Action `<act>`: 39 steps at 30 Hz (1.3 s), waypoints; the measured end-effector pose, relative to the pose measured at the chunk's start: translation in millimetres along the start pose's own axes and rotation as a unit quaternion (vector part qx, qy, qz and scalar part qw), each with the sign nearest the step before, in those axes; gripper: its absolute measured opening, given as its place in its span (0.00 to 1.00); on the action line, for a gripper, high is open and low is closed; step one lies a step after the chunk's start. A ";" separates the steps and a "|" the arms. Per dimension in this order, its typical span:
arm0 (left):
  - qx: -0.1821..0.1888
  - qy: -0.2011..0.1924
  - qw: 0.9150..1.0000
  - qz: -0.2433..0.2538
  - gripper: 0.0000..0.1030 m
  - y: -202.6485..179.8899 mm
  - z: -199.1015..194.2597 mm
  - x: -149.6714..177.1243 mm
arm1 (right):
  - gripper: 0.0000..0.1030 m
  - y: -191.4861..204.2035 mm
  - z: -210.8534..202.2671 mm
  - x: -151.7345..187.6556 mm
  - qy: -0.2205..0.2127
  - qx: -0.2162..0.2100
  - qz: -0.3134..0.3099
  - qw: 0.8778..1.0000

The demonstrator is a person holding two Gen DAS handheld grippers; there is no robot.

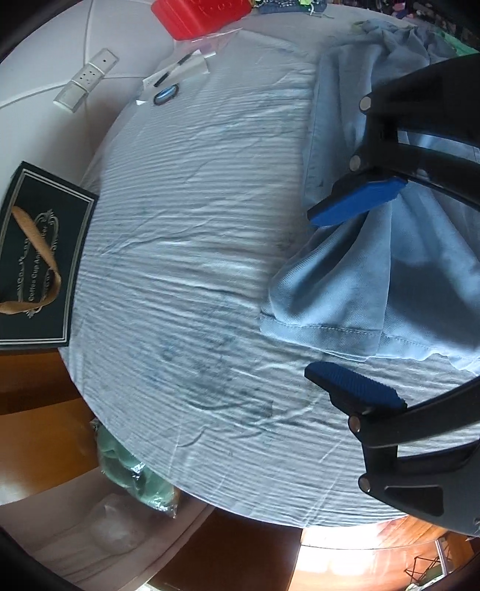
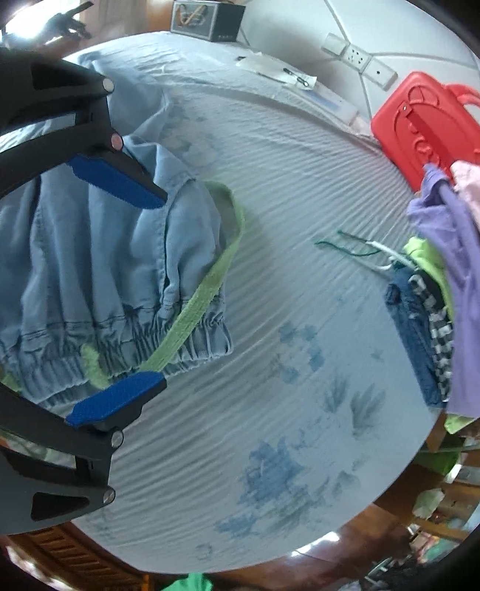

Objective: Fold clothes

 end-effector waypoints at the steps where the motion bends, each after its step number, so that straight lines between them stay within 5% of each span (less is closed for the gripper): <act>1: -0.001 0.004 1.000 0.000 0.74 0.4 2.7 -0.3 | 1.00 -0.4 6.9 0.4 0.008 -0.001 0.002 1.000; 6: -0.001 0.023 1.000 -0.011 0.74 -0.9 20.9 -7.1 | 1.00 -0.3 30.1 3.2 0.030 0.008 0.004 1.000; 11: 0.048 0.051 0.997 -0.012 0.74 -23.1 37.9 -14.5 | 1.00 -0.2 40.7 5.4 0.042 0.010 0.004 0.999; 18: -0.021 0.125 0.991 0.043 0.74 -40.6 72.7 6.0 | 1.00 -0.5 45.4 11.9 0.051 0.027 -0.012 0.998; 20: -0.033 0.134 0.990 0.035 0.47 -34.5 78.8 15.4 | 0.95 -0.8 45.5 14.6 0.048 0.049 -0.015 0.998; 21: -0.030 0.137 0.990 0.030 0.21 -32.2 81.2 20.0 | 0.85 -0.9 45.6 16.0 0.047 0.061 -0.017 0.997; 24: -0.010 0.094 0.995 0.019 0.07 -35.3 63.8 17.1 | 0.42 2.3 39.0 17.1 0.027 0.100 -0.033 0.994; 27: 0.031 0.008 0.999 0.026 0.07 -43.6 11.7 10.9 | 0.32 -1.5 30.1 17.7 0.014 0.080 -0.022 0.996; 31: 0.098 -0.097 0.990 0.035 0.07 -47.4 -68.4 18.0 | 0.32 -13.4 28.5 24.9 0.015 0.056 -0.005 0.998; 33: 0.080 -0.057 0.994 0.039 0.09 -33.0 -60.0 37.1 | 0.32 -18.3 29.4 29.3 0.013 0.045 -0.001 0.999; 36: 0.016 0.022 0.999 0.043 0.31 -7.5 -31.1 69.1 | 0.34 -16.3 29.5 31.5 0.016 0.044 -0.006 0.999; 39: -0.006 0.040 0.999 0.018 0.31 16.0 -26.4 84.0 | 0.42 -10.6 30.5 32.9 0.022 0.048 -0.018 0.998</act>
Point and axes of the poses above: each gripper's, at about its wrist camera, not at the fingertips, and z roughly the way its jaws point, y to its left, x to its underside, the point moved 3 cm from there along z, roughly the way its jaws point, and after that the axes turned 6 degrees about x, right-handed, at the moved point
